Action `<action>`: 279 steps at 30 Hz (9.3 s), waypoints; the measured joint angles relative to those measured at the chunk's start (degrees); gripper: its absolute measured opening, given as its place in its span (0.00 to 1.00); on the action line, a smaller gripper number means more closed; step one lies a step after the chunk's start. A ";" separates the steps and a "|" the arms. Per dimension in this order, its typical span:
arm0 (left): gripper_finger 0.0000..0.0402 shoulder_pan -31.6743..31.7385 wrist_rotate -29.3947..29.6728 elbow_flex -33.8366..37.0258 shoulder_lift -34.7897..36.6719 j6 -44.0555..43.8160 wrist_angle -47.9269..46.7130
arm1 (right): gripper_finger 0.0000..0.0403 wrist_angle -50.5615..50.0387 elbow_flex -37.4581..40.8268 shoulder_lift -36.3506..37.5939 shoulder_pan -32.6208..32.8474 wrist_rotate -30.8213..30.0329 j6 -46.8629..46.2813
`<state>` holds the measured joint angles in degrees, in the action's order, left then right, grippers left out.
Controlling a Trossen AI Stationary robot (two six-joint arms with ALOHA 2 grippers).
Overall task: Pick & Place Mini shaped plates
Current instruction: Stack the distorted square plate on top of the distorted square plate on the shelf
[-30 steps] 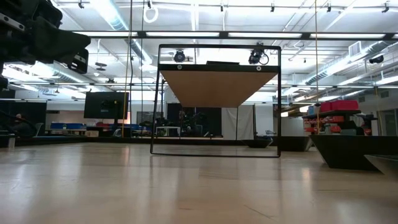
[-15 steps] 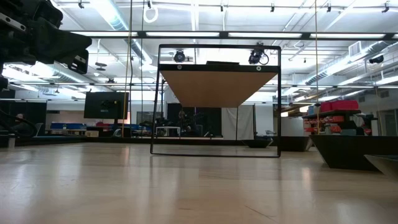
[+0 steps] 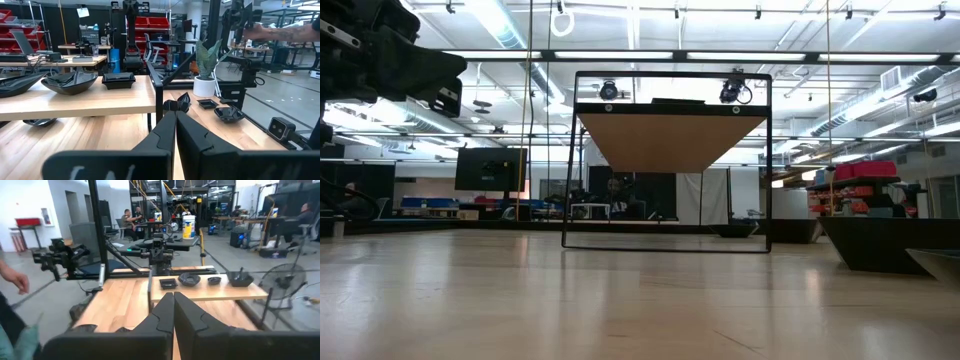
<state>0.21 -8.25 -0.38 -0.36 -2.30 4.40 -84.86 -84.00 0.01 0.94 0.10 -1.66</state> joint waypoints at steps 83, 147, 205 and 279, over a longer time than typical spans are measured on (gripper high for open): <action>0.05 -0.02 0.04 -0.02 0.00 0.00 0.29 | 0.03 43.53 29.06 -17.31 -9.28 -27.71 10.04; 0.05 -0.02 0.04 -0.02 0.00 -0.01 0.27 | 0.53 27.07 29.06 -71.37 -39.39 5.71 4.31; 0.05 -0.02 0.04 -0.04 0.00 0.00 0.27 | 0.53 59.36 46.33 -82.20 -29.06 -11.06 -8.30; 0.05 -0.02 0.05 -0.02 0.00 -0.02 0.27 | 0.00 36.86 16.37 -67.91 -32.14 -8.16 -31.04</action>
<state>0.19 -8.20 -0.40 -0.36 -2.33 4.67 -48.00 -67.63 -67.90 -31.21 -8.06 -32.69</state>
